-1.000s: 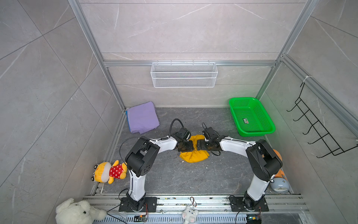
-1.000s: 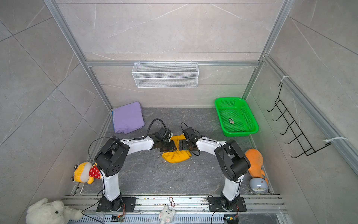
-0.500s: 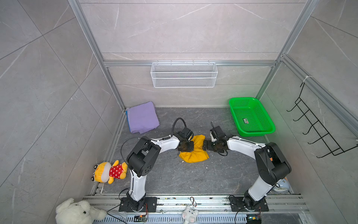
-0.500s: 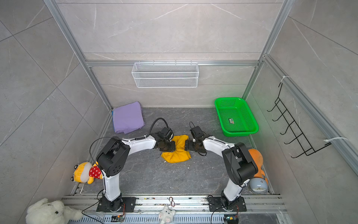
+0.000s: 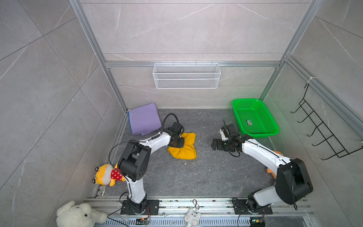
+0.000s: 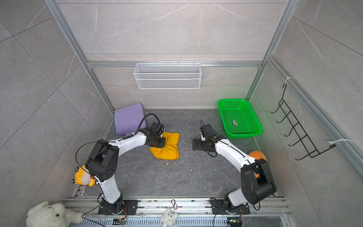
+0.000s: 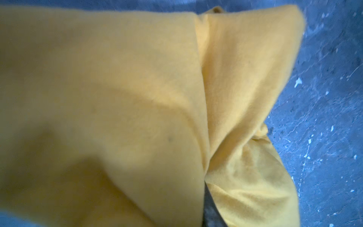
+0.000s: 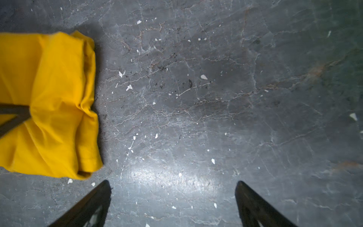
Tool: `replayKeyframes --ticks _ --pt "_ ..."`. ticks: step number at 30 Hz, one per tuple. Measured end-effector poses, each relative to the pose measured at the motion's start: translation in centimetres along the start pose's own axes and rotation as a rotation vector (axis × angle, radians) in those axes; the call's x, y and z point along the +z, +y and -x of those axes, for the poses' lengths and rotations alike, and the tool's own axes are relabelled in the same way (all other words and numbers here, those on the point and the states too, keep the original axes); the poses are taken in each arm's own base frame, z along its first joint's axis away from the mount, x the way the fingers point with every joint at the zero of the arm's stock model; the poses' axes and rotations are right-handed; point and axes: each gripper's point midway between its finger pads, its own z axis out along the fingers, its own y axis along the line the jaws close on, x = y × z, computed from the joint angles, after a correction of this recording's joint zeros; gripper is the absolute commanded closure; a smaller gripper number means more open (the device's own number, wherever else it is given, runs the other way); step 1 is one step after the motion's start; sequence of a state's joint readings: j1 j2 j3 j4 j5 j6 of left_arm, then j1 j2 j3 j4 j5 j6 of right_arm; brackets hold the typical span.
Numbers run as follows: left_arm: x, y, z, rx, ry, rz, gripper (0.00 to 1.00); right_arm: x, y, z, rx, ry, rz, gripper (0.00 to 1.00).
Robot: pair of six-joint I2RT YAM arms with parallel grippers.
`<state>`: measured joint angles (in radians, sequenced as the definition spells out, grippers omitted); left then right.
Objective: Fold and stack t-shirts
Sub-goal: Pick up the T-shirt from the center of the table, then place the T-shirt on the T-shirt.
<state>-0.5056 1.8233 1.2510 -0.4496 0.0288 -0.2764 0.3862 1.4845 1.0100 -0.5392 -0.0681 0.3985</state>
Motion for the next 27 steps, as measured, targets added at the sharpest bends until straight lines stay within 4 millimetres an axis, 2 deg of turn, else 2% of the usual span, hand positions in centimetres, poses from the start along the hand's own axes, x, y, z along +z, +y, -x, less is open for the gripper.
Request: replayKeyframes --ticks 12,15,18,22,27 --pt "-6.6 7.9 10.8 -0.075 -0.255 -0.012 1.0 0.0 -0.1 0.0 -0.021 0.002 0.01 0.01" --pt "-8.5 10.7 14.1 -0.115 -0.329 -0.032 1.0 0.1 0.0 0.0 -0.025 0.0 0.019 0.01" --pt "-10.0 14.4 16.8 -0.161 -0.392 -0.041 1.0 0.2 0.1 -0.1 -0.029 0.003 0.025 0.01" --pt "-11.0 18.9 18.9 -0.214 -0.437 -0.045 1.0 0.3 0.1 -0.4 -0.028 0.013 0.028 0.01" --pt "-10.2 23.5 19.2 -0.274 -0.437 -0.053 1.0 0.3 0.2 -0.5 -0.029 0.015 0.034 0.01"
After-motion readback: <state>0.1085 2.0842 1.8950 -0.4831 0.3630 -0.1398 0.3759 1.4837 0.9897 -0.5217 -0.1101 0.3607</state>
